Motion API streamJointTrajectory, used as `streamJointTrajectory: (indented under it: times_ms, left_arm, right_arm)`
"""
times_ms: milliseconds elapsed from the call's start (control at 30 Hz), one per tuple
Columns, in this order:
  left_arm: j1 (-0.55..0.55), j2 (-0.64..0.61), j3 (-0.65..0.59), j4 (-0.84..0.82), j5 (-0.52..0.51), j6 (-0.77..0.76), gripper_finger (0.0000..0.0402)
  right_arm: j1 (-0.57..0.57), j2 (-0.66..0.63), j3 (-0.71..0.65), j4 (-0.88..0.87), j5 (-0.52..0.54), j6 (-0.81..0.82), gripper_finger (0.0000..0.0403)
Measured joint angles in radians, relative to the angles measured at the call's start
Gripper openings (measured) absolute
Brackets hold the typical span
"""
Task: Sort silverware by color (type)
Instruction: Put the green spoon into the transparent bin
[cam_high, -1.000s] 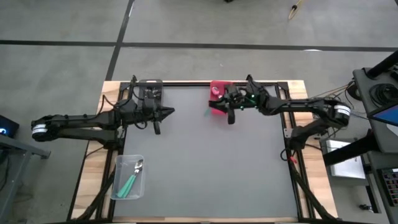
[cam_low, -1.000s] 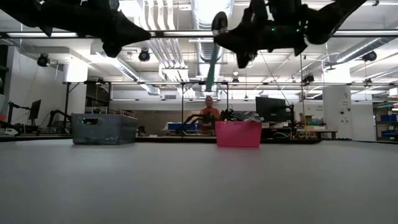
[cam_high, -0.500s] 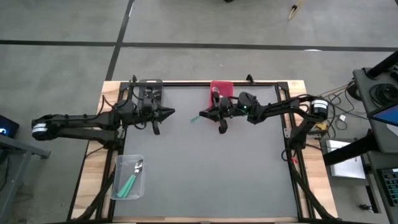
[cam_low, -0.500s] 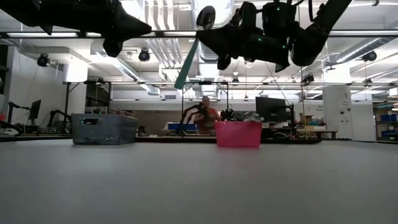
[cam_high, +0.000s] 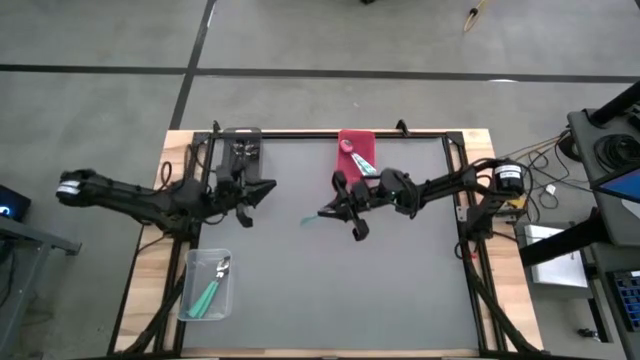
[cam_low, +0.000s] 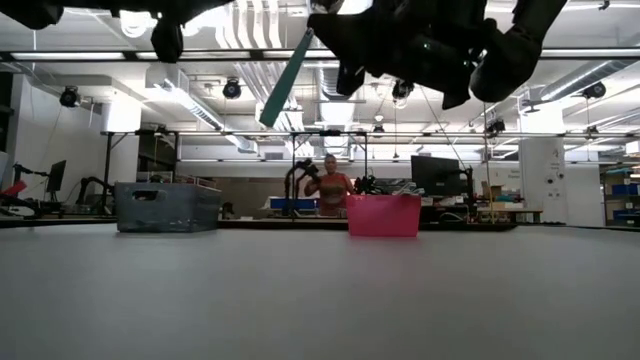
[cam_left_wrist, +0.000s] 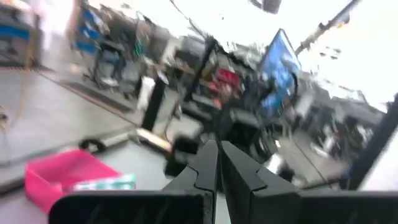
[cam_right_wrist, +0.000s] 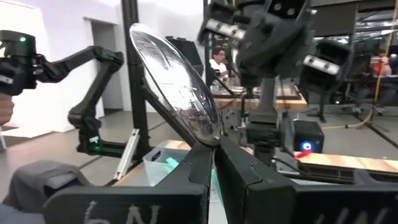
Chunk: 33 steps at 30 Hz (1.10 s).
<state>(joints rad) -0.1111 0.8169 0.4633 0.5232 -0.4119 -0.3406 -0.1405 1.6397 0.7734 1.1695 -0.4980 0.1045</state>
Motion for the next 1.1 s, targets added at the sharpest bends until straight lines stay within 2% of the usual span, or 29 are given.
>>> streamJointTrajectory:
  times_ms: [67,167,400,633,733,867,1000,1100]
  left_arm:
    - [-0.026,-0.001,0.008,0.017,-0.042,0.020,0.0001]
    - [-0.049,0.000,0.027,-0.004,-0.043,0.023,0.0001]
    - [-0.070,0.014,0.049,-0.064,-0.053,0.019,0.0001]
    - [-0.085,0.120,0.125,-0.139,-0.054,0.050,0.0000]
    - [-0.110,0.156,0.219,-0.290,-0.090,0.069,0.0000]
    - [-0.156,0.189,0.385,-0.648,-0.201,0.008,0.0000]
    - [-0.226,0.258,0.533,-0.963,-0.393,-0.084,0.0000]
    - [-0.272,0.327,0.597,-1.044,-0.547,-0.080,0.0000]
  right_arm:
    - [0.017,-0.001,0.000,0.004,0.000,-0.002,0.0008]
    - [0.036,-0.001,-0.001,0.042,0.003,-0.005,0.0008]
    - [0.071,-0.001,-0.003,0.131,0.116,-0.048,0.0008]
    - [0.090,-0.001,-0.004,0.167,0.184,-0.070,0.0008]
    - [0.091,-0.001,-0.008,0.215,0.186,-0.086,0.0008]
    - [0.090,-0.002,-0.034,0.300,0.202,-0.106,0.0008]
    - [0.090,-0.003,-0.072,0.330,0.345,-0.105,0.0008]
    - [0.088,-0.001,-0.073,0.360,0.443,-0.119,0.0008]
